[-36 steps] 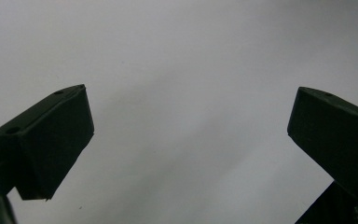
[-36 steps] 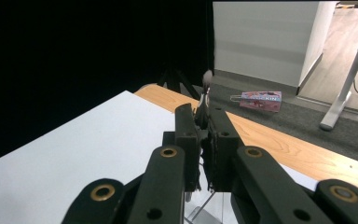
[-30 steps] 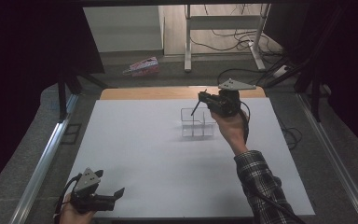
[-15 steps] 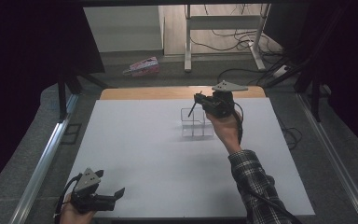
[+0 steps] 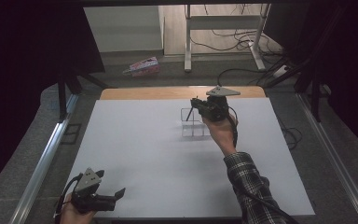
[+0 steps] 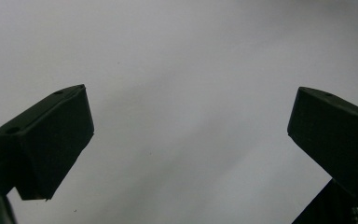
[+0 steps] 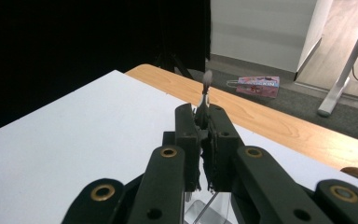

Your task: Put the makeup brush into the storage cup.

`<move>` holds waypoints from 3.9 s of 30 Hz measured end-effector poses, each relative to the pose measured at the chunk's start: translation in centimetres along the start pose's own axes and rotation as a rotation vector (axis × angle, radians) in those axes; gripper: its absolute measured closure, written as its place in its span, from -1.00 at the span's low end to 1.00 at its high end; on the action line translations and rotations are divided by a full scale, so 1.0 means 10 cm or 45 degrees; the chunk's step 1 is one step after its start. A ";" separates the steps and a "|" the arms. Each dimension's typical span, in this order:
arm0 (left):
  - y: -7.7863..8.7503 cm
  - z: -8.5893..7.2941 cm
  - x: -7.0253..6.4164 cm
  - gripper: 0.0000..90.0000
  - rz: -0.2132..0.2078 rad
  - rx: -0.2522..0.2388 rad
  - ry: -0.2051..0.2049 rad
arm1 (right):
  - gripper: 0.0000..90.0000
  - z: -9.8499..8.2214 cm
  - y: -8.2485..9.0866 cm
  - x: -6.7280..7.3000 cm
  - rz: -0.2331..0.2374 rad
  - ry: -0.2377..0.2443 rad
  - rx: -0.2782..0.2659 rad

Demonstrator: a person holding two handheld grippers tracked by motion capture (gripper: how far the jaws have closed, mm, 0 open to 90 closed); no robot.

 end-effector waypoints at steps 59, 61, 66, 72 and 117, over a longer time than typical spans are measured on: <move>0.00 0.00 -0.01 -0.99 -0.005 -0.002 0.003 | -0.96 -0.34 -0.09 0.00 -0.004 -0.064 0.127; 0.00 0.00 -0.01 -0.99 -0.005 -0.002 0.003 | -0.96 -0.34 -0.08 0.01 0.000 -0.052 0.132; 0.00 0.00 -0.01 -0.99 -0.004 -0.001 0.004 | -0.96 -0.32 -0.06 0.03 0.008 -0.033 0.140; 0.00 0.01 -0.01 -0.99 -0.003 -0.007 0.003 | -0.97 -0.29 -0.01 0.03 0.007 -0.025 0.141; 0.01 0.02 0.00 -0.99 -0.003 -0.028 0.011 | -0.96 -0.39 0.31 0.18 0.058 0.061 0.277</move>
Point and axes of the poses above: each handheld gripper's, and its own axes: y roughly backward along the jaws, z roughly out of its top, x roughly to its left, the point moved 7 cm from there along -y, roughly forward along the jaws, and after that the axes turned 13 degrees about -x, right-handed, at the moved point
